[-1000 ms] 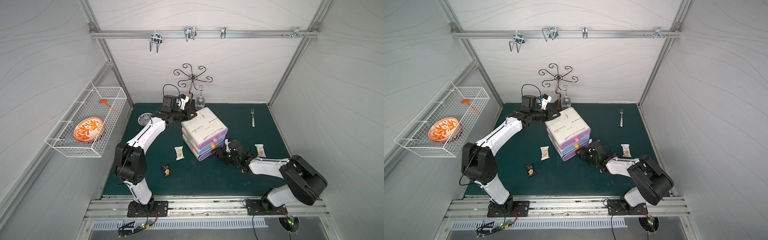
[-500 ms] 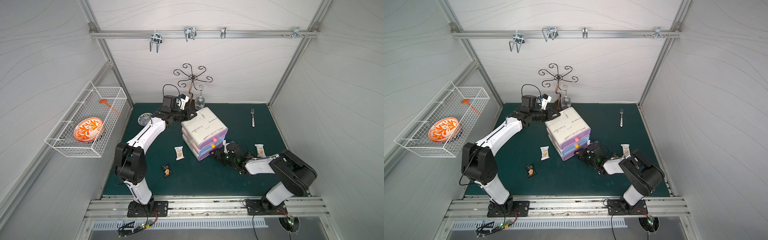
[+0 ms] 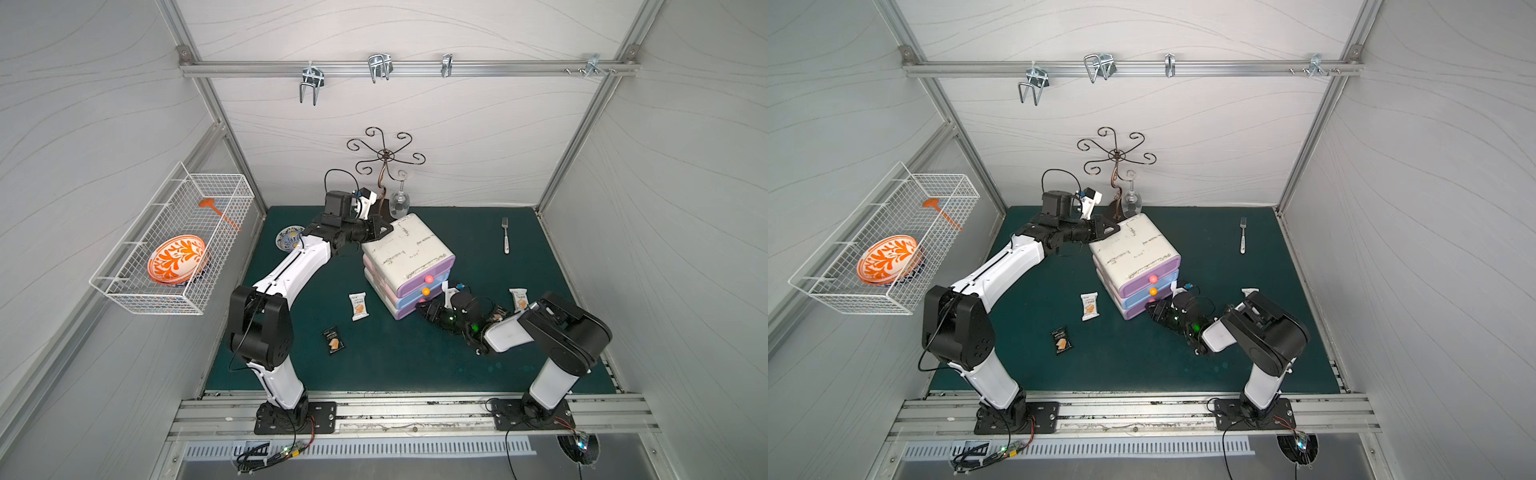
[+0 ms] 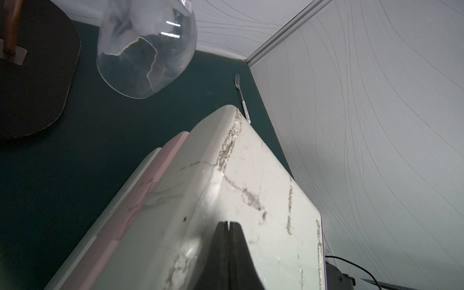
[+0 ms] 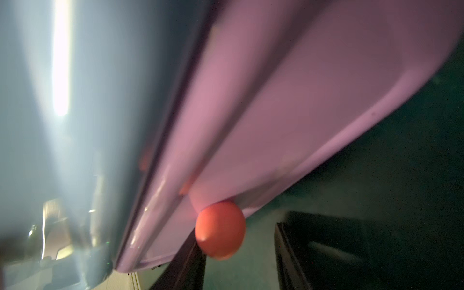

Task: Take the cookies out of the drawer
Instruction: Open the drawer in the storage box.

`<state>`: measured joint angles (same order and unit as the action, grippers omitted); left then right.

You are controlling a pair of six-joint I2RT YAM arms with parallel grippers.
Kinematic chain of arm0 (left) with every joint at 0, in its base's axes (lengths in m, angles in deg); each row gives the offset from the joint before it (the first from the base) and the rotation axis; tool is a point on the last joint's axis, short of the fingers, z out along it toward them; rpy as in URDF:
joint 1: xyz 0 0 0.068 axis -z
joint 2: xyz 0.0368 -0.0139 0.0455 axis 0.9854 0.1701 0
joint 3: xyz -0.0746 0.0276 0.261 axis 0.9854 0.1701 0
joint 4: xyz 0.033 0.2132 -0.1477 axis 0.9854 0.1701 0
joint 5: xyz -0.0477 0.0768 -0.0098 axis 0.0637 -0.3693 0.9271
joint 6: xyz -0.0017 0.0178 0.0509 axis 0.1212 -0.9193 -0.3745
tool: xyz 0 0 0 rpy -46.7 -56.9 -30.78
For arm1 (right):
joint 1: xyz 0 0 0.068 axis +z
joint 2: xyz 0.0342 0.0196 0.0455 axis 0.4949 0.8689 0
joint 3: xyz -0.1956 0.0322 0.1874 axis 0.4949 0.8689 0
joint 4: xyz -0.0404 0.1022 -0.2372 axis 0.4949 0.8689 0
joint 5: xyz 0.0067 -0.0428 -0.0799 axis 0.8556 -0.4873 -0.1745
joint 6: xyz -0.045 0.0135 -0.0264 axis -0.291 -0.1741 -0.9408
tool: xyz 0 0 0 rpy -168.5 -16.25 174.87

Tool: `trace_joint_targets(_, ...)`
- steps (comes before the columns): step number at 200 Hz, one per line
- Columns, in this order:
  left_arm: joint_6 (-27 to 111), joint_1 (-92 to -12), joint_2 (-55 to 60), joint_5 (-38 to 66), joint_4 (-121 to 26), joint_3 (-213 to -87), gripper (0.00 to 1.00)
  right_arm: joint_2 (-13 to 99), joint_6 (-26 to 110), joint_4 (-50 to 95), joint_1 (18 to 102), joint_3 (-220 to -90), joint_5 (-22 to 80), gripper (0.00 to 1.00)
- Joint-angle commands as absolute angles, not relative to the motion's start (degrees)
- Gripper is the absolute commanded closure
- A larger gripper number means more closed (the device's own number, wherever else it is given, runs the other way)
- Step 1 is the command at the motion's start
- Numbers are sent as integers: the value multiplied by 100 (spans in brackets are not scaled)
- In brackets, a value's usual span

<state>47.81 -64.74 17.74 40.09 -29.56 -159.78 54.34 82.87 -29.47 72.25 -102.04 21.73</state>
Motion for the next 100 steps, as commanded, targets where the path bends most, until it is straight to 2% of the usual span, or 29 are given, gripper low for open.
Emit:
trace_joint_targets(1,4632,-6544,2049,3411,-1954,-15579,99,5631,8107,-3761,7230,-10193,1968,52)
trace_joint_targets(100,4643,-6562,2034,3375,-2029,-15460,99,5783,7739,-4444,7283,-10040,1980,53)
